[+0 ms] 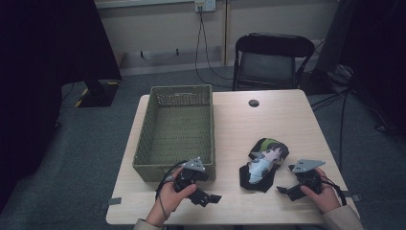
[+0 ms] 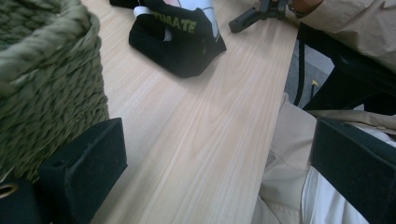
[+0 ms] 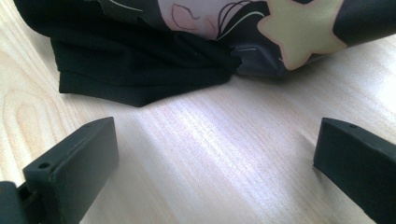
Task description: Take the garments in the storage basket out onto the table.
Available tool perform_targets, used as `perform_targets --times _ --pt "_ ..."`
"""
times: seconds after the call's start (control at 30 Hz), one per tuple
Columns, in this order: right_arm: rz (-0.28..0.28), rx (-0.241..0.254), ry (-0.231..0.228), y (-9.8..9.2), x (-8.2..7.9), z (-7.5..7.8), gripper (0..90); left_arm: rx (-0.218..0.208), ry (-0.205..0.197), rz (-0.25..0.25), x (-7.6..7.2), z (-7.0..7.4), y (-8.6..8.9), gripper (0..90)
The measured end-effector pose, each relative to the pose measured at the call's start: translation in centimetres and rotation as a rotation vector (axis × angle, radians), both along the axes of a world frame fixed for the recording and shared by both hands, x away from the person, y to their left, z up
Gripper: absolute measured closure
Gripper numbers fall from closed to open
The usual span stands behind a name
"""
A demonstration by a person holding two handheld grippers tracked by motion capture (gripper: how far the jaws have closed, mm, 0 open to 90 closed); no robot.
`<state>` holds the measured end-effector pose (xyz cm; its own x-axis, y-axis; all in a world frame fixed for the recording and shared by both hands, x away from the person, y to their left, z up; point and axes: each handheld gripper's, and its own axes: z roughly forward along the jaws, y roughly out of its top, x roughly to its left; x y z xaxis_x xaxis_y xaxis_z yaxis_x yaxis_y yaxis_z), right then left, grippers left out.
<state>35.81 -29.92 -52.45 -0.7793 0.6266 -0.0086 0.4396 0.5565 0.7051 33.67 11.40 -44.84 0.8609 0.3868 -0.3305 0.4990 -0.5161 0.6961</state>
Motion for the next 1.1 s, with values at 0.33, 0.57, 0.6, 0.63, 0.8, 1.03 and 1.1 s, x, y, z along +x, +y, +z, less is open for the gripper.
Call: perform_targets --times 0.33,0.57,0.6,0.63,0.8,1.03,1.1 --pt "0.000 0.000 0.000 0.0 0.0 0.0 0.0 0.002 -0.003 0.010 -0.2 0.1 1.1 3.7" --pt "0.000 0.000 0.000 0.0 0.0 0.0 0.0 0.013 0.000 0.006 -0.4 -0.1 1.4 3.4" --pt "0.000 0.000 0.000 0.0 0.0 0.0 0.0 0.014 0.000 0.005 -0.4 -0.1 1.4 3.4" --pt "0.000 0.000 0.000 0.0 0.0 0.0 0.0 0.014 0.002 0.004 -0.4 -0.2 1.4 3.4" --pt "0.000 0.000 0.000 0.0 0.0 0.0 0.0 0.021 0.001 0.005 -0.6 -0.2 1.7 3.4" --pt "0.000 0.000 0.000 0.0 0.0 0.0 0.0 0.026 0.003 0.009 -0.6 -0.3 2.0 3.4" --pt "0.000 0.000 0.000 0.0 0.0 0.0 0.0 0.027 0.001 0.008 -0.7 -0.3 2.1 3.4"
